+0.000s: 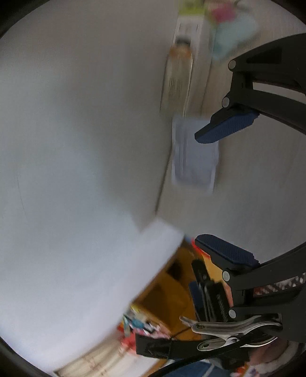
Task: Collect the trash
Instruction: 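Grasp the white plastic tray with the left gripper while the right grasps the silver tube, then carry the white tray and silver tube over the red bucket with both grippers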
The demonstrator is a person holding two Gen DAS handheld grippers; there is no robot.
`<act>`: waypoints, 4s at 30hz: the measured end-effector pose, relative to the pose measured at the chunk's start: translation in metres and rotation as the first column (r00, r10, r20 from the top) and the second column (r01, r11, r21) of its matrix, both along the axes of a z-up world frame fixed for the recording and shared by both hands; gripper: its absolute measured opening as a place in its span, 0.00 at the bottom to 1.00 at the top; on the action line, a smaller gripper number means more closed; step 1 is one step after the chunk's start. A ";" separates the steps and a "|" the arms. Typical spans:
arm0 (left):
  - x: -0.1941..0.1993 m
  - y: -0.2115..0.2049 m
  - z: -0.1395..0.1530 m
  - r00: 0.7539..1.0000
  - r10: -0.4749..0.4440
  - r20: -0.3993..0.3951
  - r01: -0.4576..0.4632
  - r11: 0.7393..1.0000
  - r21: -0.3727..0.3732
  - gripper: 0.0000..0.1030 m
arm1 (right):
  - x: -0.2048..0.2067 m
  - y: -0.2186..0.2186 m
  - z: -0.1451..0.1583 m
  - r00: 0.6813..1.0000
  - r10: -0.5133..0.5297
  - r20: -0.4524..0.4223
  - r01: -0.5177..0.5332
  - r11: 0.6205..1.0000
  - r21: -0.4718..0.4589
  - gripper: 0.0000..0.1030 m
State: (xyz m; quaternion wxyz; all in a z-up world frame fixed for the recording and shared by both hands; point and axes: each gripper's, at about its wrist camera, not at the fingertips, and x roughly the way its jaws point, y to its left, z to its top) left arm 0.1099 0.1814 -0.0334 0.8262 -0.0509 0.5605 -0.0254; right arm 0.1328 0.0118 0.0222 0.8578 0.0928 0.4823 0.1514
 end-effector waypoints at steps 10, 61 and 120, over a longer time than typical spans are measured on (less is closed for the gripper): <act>0.028 -0.054 -0.028 0.997 -0.075 -0.037 0.073 0.996 -0.048 0.72 | 0.005 -0.080 -0.002 0.973 -0.216 0.077 0.222 0.972 -0.076 0.79; 0.006 -0.042 0.011 0.991 -0.080 0.104 0.082 0.996 -0.020 0.07 | -0.068 -0.079 0.043 0.891 -0.378 0.251 0.411 0.907 -0.092 0.28; -0.030 0.294 -0.300 0.903 0.371 -0.215 -0.373 0.927 0.034 0.07 | 0.018 0.392 -0.230 0.896 0.430 -0.114 -0.441 0.828 -0.346 0.28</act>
